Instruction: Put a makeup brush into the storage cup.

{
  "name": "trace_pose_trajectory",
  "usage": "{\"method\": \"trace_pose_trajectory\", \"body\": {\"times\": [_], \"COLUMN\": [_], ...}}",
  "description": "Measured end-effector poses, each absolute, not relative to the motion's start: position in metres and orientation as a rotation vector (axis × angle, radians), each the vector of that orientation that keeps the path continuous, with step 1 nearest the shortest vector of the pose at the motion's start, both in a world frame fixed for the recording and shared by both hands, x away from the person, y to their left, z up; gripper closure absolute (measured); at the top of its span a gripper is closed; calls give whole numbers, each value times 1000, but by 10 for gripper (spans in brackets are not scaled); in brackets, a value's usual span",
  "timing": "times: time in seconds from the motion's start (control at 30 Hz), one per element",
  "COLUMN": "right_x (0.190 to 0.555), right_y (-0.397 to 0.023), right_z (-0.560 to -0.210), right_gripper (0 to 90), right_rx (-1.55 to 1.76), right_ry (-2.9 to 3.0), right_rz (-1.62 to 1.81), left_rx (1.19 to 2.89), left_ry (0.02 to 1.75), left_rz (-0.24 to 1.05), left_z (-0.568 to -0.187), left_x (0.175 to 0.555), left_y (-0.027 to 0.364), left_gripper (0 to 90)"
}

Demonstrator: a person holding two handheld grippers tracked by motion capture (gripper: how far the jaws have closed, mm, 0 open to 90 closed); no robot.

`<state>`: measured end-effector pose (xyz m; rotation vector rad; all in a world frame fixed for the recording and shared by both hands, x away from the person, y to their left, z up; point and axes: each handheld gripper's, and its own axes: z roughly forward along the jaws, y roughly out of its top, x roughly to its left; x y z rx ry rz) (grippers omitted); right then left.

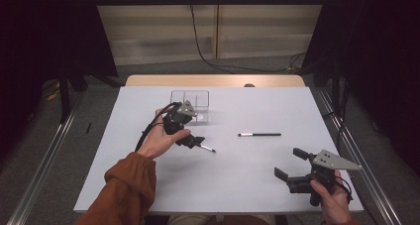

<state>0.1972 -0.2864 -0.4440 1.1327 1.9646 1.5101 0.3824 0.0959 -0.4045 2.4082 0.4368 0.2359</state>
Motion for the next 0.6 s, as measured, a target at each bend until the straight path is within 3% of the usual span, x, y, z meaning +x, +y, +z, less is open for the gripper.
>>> {"method": "trace_pose_trajectory", "body": {"times": [0.5,0.6], "right_x": [197,198], "right_y": [-285,-285], "right_z": [-445,-445], "right_gripper": [0,0], "right_rx": [1130,1130], "right_ry": [1984,1984], "right_rz": [1506,1504], "left_rx": [2627,2653], "left_ry": [318,304], "left_rz": [93,4], "left_z": [-419,-424], "left_x": [389,392], "left_y": [79,77], "left_gripper": [47,63]}}
